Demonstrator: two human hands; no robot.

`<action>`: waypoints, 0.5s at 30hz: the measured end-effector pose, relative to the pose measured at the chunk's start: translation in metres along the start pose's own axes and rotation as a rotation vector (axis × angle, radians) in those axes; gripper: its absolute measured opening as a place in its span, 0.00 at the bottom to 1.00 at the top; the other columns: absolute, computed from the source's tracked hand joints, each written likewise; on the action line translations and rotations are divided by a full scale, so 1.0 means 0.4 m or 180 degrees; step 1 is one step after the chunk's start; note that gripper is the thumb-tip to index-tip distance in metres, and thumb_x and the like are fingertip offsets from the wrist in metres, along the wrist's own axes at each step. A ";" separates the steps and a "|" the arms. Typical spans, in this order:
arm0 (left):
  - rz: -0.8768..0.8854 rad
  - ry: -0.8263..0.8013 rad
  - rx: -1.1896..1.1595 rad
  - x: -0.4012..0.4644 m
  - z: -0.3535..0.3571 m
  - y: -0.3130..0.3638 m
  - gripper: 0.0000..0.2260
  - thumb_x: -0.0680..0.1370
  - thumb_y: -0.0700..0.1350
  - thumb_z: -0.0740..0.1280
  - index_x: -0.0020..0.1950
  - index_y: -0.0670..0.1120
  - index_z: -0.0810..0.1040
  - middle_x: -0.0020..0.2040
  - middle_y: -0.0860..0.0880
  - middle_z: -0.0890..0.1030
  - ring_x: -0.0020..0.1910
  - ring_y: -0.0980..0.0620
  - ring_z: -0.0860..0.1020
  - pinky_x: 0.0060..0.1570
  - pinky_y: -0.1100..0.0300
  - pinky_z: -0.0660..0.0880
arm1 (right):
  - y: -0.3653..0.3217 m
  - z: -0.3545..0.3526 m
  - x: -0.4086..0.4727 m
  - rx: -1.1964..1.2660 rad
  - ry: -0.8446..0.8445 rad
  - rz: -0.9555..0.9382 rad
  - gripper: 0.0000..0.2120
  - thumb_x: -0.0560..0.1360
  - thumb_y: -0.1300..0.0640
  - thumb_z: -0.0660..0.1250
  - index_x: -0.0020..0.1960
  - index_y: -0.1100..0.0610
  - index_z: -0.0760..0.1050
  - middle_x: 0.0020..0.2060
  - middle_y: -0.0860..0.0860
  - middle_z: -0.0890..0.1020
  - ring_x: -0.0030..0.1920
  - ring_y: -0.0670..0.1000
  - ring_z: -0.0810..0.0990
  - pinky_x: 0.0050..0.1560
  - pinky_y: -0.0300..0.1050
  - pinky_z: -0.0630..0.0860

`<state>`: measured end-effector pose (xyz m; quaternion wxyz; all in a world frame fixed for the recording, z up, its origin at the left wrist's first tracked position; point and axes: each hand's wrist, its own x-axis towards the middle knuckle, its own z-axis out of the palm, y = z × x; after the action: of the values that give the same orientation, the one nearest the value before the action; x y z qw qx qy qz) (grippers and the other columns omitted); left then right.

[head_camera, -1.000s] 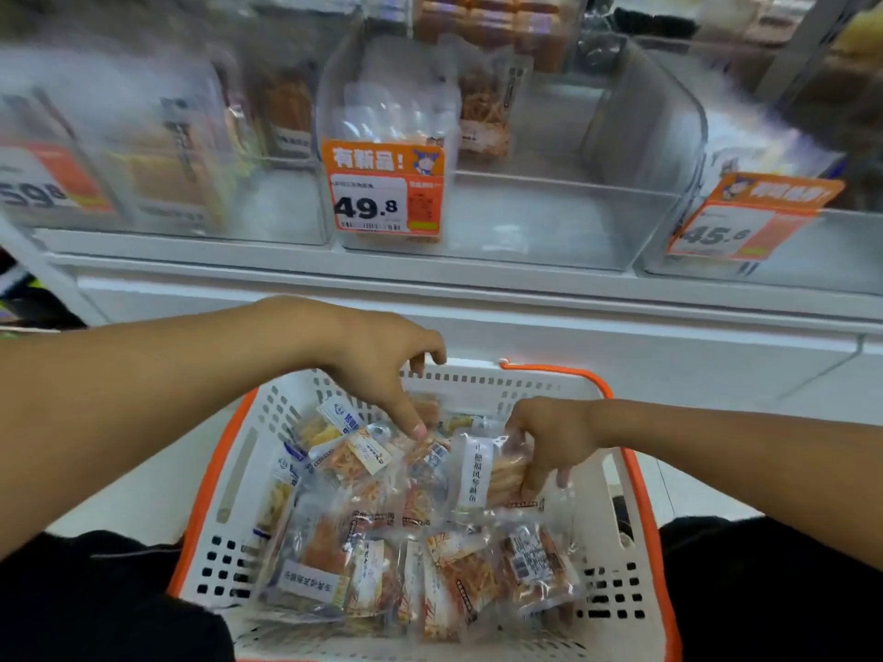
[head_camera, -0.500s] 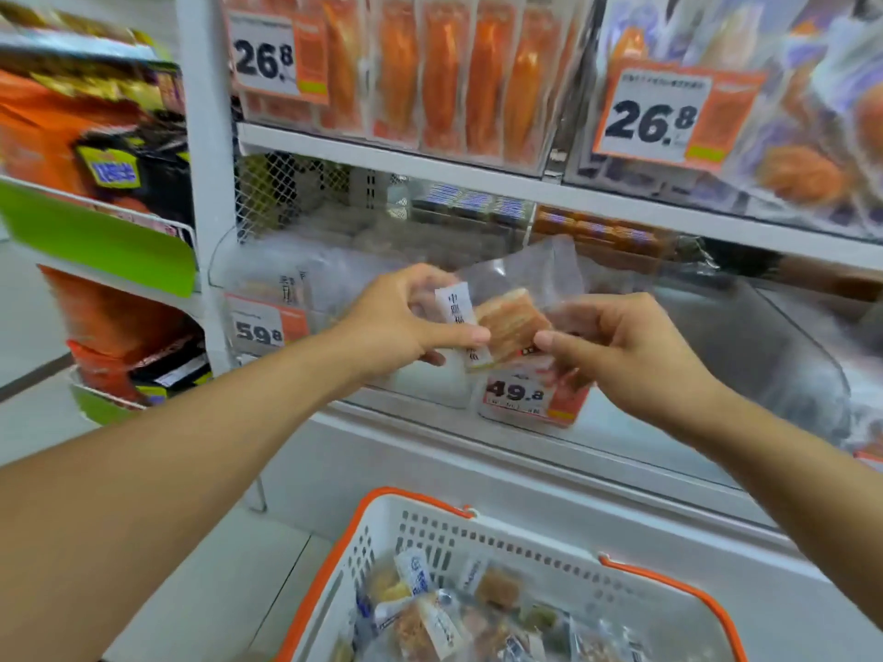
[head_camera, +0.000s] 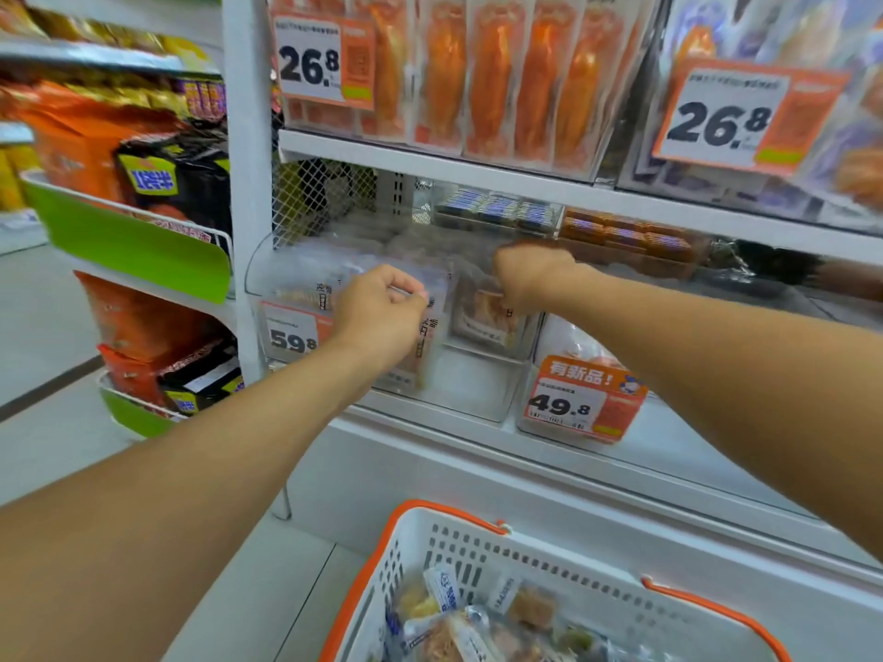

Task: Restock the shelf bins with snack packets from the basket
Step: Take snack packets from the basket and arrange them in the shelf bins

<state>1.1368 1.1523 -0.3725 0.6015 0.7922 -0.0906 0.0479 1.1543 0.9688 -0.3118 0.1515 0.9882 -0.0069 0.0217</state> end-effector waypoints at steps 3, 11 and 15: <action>0.0097 -0.0114 0.0056 -0.004 0.007 0.002 0.07 0.79 0.41 0.65 0.42 0.51 0.76 0.42 0.44 0.83 0.37 0.46 0.81 0.35 0.58 0.73 | 0.017 0.008 0.034 0.0127 -0.0170 -0.0037 0.17 0.76 0.62 0.70 0.63 0.64 0.74 0.55 0.59 0.79 0.54 0.59 0.79 0.52 0.48 0.75; 0.0301 -0.0275 0.0148 -0.017 0.025 0.001 0.05 0.80 0.43 0.66 0.44 0.49 0.76 0.40 0.42 0.83 0.31 0.51 0.79 0.34 0.60 0.71 | 0.044 0.049 0.110 0.0224 -0.0176 -0.0016 0.20 0.75 0.46 0.72 0.57 0.61 0.78 0.46 0.55 0.79 0.45 0.56 0.78 0.45 0.47 0.74; 0.0445 -0.0317 0.0345 -0.021 0.039 0.003 0.03 0.79 0.42 0.66 0.46 0.48 0.77 0.41 0.41 0.83 0.34 0.49 0.81 0.34 0.61 0.73 | 0.051 0.065 0.132 0.0197 -0.0031 0.0051 0.16 0.76 0.54 0.72 0.58 0.63 0.77 0.45 0.55 0.77 0.43 0.56 0.76 0.43 0.46 0.73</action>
<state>1.1277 1.1376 -0.3771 0.5478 0.8168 -0.1727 0.0552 1.2076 0.9410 -0.3281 0.1206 0.9924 -0.0149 0.0183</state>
